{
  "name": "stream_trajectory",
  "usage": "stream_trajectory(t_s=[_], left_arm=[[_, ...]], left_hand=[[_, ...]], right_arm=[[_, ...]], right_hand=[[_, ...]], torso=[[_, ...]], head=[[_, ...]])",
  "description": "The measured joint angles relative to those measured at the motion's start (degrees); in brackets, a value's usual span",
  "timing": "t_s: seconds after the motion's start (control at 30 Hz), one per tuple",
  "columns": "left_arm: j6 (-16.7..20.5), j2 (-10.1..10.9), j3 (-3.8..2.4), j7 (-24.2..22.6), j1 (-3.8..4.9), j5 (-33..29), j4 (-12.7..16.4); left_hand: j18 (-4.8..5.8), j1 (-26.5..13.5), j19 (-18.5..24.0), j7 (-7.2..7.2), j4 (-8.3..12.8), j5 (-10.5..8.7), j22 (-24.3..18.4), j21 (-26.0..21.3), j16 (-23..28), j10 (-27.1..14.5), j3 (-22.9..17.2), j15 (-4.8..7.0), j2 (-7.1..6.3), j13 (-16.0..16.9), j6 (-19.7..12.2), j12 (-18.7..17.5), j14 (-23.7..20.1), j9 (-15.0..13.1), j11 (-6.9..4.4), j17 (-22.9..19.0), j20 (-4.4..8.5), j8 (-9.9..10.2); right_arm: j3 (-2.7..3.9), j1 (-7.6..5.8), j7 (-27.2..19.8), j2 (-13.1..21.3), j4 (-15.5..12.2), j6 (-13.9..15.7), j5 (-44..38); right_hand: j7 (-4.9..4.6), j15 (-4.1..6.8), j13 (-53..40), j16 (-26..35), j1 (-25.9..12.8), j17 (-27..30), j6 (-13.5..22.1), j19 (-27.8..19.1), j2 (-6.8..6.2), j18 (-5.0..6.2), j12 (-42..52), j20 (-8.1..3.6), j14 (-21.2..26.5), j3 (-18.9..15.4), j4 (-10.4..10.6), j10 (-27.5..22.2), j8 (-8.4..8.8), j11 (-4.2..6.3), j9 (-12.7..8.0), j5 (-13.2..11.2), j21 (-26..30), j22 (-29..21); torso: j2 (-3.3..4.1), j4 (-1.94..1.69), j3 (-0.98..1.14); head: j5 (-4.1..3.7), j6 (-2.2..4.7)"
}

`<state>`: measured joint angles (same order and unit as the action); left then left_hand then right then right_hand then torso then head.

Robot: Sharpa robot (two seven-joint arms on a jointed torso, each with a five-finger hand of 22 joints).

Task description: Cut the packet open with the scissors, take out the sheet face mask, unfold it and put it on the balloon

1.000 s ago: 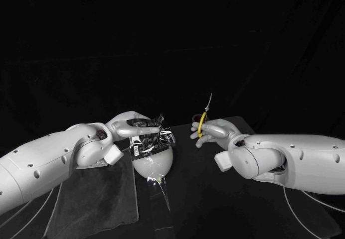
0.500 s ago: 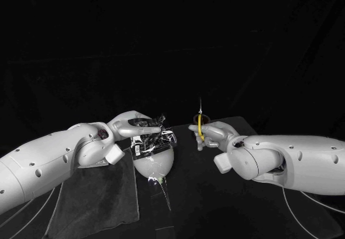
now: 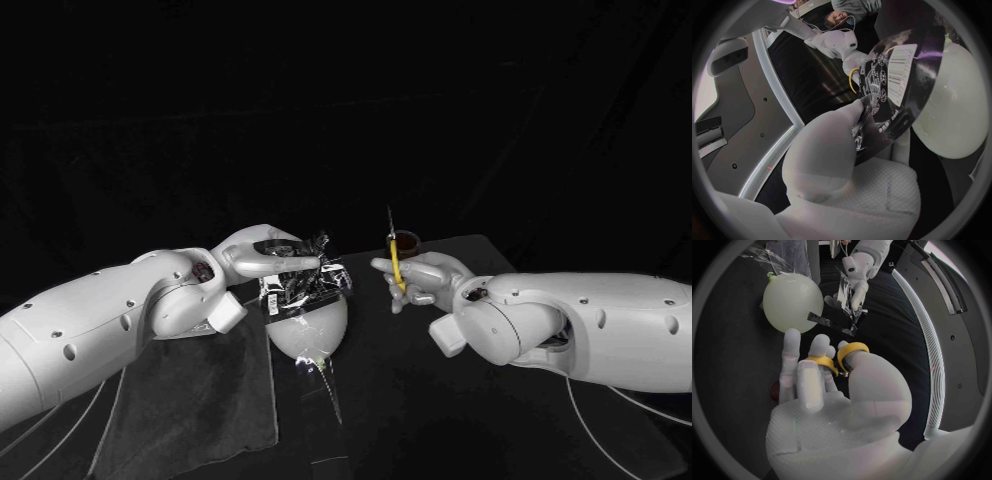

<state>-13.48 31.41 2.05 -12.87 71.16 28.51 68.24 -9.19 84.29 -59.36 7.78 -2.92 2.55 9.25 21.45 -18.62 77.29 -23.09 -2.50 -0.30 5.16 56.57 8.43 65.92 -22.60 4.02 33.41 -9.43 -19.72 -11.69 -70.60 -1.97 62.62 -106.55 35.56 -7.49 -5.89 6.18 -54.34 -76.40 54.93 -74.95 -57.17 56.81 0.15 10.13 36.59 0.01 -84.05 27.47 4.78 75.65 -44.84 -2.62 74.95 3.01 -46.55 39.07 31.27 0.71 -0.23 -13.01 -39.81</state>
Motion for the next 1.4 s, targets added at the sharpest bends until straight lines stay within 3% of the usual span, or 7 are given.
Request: stream_trajectory(t_s=[0.2,0.37,0.43,0.63,0.9,1.17,1.4], left_arm=[[0.0,0.3,0.00,0.0,0.00,0.0,0.1],[0.0,0.5,0.00,0.0,0.00,0.0,0.1],[0.0,0.5,0.00,0.0,-0.01,0.0,0.2],[0.0,0.6,0.01,0.0,-0.01,0.0,0.2],[0.0,0.6,0.01,0.0,-0.01,0.0,0.2],[0.0,0.8,0.01,0.0,-0.01,0.0,0.1],[0.0,1.0,0.01,0.0,-0.01,-0.1,0.5]], left_hand=[[0.00,0.0,0.0,0.00,0.2,-0.04,0.0,0.2,0.0,0.0,0.2,0.00,0.00,0.0,0.0,0.0,0.0,0.0,0.00,0.0,0.00,0.0],[0.00,0.0,0.0,0.01,0.2,-0.05,0.0,0.2,0.0,-0.1,0.2,0.00,0.00,0.0,0.0,0.0,0.0,0.0,0.09,0.0,0.00,0.0],[0.00,0.0,0.0,0.01,0.2,-0.05,0.0,0.2,0.0,-0.1,0.2,0.01,0.00,0.0,0.0,0.0,0.0,0.0,0.09,0.0,0.00,0.0],[0.01,0.0,0.0,0.02,0.2,-0.17,0.1,0.2,0.0,-0.1,0.2,0.21,0.00,0.0,0.0,0.0,-0.2,0.0,0.10,0.0,0.00,0.2],[0.01,0.0,0.0,0.11,0.2,0.01,0.1,0.2,0.0,-0.2,0.2,0.21,0.00,0.0,-0.1,0.0,-0.2,0.0,0.19,0.0,0.00,0.2],[0.01,0.0,0.0,0.03,0.2,0.01,0.1,0.2,0.0,-0.2,0.2,0.20,0.00,0.0,-0.2,0.0,-0.2,0.0,0.20,0.0,0.00,0.0],[0.01,0.0,0.2,0.09,0.2,0.01,0.1,0.2,0.0,-0.2,0.2,0.20,0.01,0.0,-0.3,0.0,-0.2,0.0,0.20,0.0,-0.20,0.0]], right_arm=[[0.00,-0.02,1.5,0.2,-0.1,-1.0,-0.8],[0.00,-0.04,1.9,0.4,-0.4,-1.4,-0.7],[0.00,-0.04,1.9,0.4,-0.6,-1.4,-0.6],[-0.01,-0.03,1.6,0.3,-1.0,-1.4,-0.4],[-0.01,-0.03,1.1,0.2,-1.3,-1.5,-0.1],[-0.01,-0.02,0.2,0.0,-1.3,-2.4,0.4],[-0.01,-0.01,-0.7,-0.2,-1.3,-4.8,0.4]], right_hand=[[1.00,-1.92,2.1,15.3,-0.7,6.4,1.0,-0.6,1.03,-0.01,0.4,0.93,2.0,-1.9,3.7,-0.7,0.56,0.87,-4.0,0.0,3.7,-2.1],[2.83,-8.94,18.2,39.6,1.4,21.4,-0.2,-4.0,-0.21,-1.82,-7.3,3.50,9.0,-0.1,3.1,-1.8,16.35,1.94,-15.8,0.0,10.2,-6.2],[0.76,-9.54,22.3,43.4,4.9,24.0,4.9,-3.7,-1.92,-2.19,-12.9,4.37,10.0,5.0,-1.9,-1.3,24.10,1.44,-20.5,0.0,11.7,-7.4],[-1.67,-11.20,28.0,49.8,8.0,27.9,7.8,-6.9,-1.18,-2.11,-20.6,5.79,12.9,9.7,-4.7,-3.2,30.46,-1.07,-25.2,0.0,11.6,-6.6],[-3.82,-12.30,31.7,52.4,7.9,29.7,10.5,-10.7,1.30,-2.14,-24.9,6.57,14.8,9.8,-4.7,-5.0,26.55,-3.33,-21.9,0.0,9.6,-4.0],[-2.12,-6.88,24.5,41.0,6.5,23.4,11.6,-6.9,2.74,-0.01,-17.8,5.61,9.7,9.8,-4.7,-4.9,19.01,-3.29,-16.5,-0.1,2.6,0.6],[-0.37,-4.07,7.8,25.3,6.3,13.0,10.0,-4.8,2.87,0.08,-11.0,4.18,5.3,9.9,-4.7,-4.9,19.15,-3.29,-18.5,-0.1,-2.1,3.7]], torso=[[-0.01,-0.07,0.00],[-0.02,-0.07,-0.01],[-0.02,-0.06,-0.02],[-0.01,-0.05,-0.02],[-0.01,-0.07,-0.02],[0.01,-0.07,-0.02],[0.02,-0.06,0.00]], head=[[-0.08,0.04],[-0.14,0.10],[-0.15,0.10],[-0.12,0.09],[-0.19,0.05],[-0.13,0.10],[0.12,0.16]])
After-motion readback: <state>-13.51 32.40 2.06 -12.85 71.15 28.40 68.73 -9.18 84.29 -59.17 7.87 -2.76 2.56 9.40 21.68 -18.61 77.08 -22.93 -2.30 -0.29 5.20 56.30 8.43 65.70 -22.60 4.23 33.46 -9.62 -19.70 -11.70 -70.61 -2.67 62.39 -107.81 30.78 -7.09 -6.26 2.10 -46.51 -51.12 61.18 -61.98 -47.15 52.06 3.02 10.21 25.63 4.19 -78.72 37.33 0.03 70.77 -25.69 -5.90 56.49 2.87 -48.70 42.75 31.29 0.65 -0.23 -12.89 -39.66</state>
